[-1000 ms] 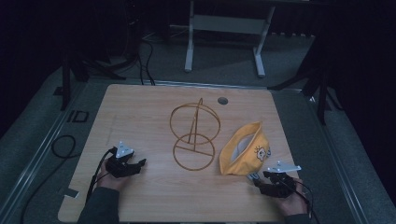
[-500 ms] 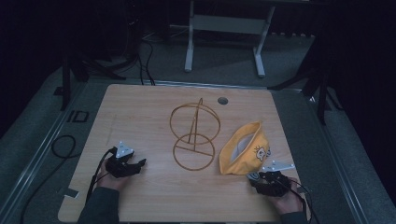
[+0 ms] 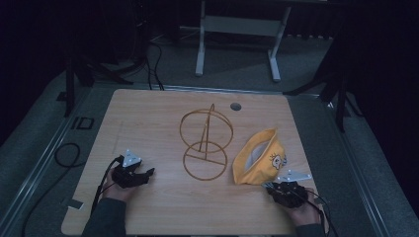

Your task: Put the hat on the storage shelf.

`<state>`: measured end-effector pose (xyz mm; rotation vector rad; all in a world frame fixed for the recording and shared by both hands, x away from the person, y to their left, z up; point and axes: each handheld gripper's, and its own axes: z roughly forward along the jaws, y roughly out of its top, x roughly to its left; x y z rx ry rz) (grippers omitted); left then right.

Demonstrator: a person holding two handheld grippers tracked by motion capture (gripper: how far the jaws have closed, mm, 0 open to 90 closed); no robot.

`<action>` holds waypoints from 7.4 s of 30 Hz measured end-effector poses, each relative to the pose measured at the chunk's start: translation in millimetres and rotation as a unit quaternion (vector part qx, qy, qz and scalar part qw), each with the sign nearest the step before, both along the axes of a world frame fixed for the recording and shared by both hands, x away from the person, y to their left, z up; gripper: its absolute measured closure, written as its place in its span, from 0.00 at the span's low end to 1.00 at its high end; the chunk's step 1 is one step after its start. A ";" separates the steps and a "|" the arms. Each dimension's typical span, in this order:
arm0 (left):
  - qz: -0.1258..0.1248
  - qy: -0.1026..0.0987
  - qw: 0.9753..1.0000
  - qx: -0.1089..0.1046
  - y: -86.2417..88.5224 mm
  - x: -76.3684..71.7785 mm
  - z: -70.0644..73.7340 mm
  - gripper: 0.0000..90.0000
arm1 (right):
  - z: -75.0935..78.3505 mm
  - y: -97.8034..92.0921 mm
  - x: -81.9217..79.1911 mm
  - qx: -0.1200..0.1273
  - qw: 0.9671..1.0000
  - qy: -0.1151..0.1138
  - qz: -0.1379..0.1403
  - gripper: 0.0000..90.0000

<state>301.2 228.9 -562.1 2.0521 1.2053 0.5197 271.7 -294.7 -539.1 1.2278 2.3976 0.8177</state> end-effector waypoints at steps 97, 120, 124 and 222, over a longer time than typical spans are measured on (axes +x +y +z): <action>0.001 0.000 1.000 -0.001 -0.1 0.0 0.0 0.41 | 139.7 -12.5 26.0 -0.061 0.982 -0.100 0.145 0.89; 0.001 0.000 1.000 -0.001 -0.2 -0.1 0.0 0.41 | 130.7 -52.5 42.7 -0.009 0.996 -0.083 0.026 0.42; 0.001 0.000 1.000 -0.001 -0.1 0.0 0.0 0.41 | 124.6 -54.8 45.1 -0.015 0.997 -0.068 0.028 0.32; 0.000 0.000 1.000 -0.001 -0.1 0.2 0.0 0.41 | 190.2 -11.3 95.8 -0.100 0.977 -0.057 0.178 0.94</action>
